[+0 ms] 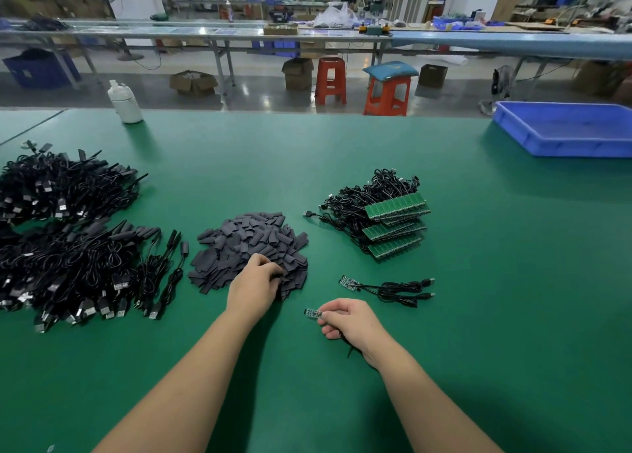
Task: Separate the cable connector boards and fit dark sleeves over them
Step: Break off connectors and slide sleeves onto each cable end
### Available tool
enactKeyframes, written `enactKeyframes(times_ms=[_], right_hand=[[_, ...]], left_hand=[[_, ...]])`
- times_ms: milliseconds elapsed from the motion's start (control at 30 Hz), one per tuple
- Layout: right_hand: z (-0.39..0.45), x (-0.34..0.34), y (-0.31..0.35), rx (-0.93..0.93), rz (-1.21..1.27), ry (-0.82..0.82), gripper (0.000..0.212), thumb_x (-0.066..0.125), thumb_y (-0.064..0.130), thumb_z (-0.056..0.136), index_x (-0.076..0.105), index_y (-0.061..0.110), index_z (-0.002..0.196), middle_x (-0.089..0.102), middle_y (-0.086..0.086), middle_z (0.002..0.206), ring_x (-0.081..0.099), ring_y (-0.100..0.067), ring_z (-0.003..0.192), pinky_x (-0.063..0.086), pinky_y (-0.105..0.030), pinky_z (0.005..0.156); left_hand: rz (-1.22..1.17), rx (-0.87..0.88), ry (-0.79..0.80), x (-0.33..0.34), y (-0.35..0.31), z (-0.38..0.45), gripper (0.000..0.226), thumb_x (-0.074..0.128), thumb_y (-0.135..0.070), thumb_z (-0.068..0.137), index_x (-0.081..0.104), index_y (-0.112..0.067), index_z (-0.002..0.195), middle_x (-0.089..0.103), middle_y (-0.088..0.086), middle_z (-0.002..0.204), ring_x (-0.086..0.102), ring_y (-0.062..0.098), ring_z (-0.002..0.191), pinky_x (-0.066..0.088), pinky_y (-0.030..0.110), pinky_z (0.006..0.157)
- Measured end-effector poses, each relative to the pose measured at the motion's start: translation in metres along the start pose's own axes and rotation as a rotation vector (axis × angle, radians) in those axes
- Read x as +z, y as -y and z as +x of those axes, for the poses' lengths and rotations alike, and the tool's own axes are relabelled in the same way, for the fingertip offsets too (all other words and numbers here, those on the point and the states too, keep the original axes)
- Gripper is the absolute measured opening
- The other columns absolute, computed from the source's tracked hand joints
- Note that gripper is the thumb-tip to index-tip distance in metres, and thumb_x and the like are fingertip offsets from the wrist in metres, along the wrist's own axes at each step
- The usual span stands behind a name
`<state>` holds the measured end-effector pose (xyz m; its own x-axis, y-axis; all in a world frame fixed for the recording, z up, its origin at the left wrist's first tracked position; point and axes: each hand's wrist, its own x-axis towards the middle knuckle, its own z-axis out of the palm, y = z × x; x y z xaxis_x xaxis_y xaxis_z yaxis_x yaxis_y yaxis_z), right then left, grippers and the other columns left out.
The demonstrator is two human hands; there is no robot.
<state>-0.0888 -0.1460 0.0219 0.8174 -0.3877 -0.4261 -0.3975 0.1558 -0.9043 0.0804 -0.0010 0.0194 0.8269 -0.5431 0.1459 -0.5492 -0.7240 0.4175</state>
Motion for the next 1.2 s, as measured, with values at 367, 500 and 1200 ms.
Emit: enactKeyframes(times_ms=[367, 500, 1200], right_hand=[[0.000, -0.001, -0.003, -0.038, 0.011, -0.014, 0.014, 0.062, 0.016, 0.097, 0.073, 0.008, 0.098, 0.067, -0.003, 0.078, 0.055, -0.010, 0.056, 0.051, -0.022, 0.058], [0.001, -0.001, -0.003, -0.036, 0.035, -0.009, 0.013, 0.062, 0.011, 0.096, 0.073, 0.007, 0.102, 0.068, -0.006, 0.079, 0.057, -0.010, 0.060, 0.053, -0.022, 0.061], [0.008, -0.002, -0.002, 0.036, 0.038, 0.014, 0.010, 0.068, 0.008, 0.090, 0.072, 0.004, 0.097, 0.070, -0.006, 0.076, 0.061, -0.012, 0.060, 0.055, -0.024, 0.062]], left_hand=[[-0.051, 0.289, -0.045, -0.013, -0.011, -0.033, 0.019, 0.061, -0.022, 0.092, 0.071, -0.027, 0.107, 0.073, -0.006, 0.087, 0.068, 0.020, 0.076, 0.054, 0.031, 0.068], [0.084, 0.428, 0.132, 0.000, -0.009, -0.056, 0.026, 0.053, -0.032, 0.098, 0.066, -0.036, 0.119, 0.061, -0.004, 0.093, 0.064, 0.024, 0.077, 0.051, 0.032, 0.067], [0.018, 0.252, 0.181, 0.009, 0.001, -0.071, 0.027, 0.055, -0.035, 0.098, 0.065, -0.028, 0.121, 0.055, -0.011, 0.109, 0.059, 0.012, 0.093, 0.049, 0.028, 0.079]])
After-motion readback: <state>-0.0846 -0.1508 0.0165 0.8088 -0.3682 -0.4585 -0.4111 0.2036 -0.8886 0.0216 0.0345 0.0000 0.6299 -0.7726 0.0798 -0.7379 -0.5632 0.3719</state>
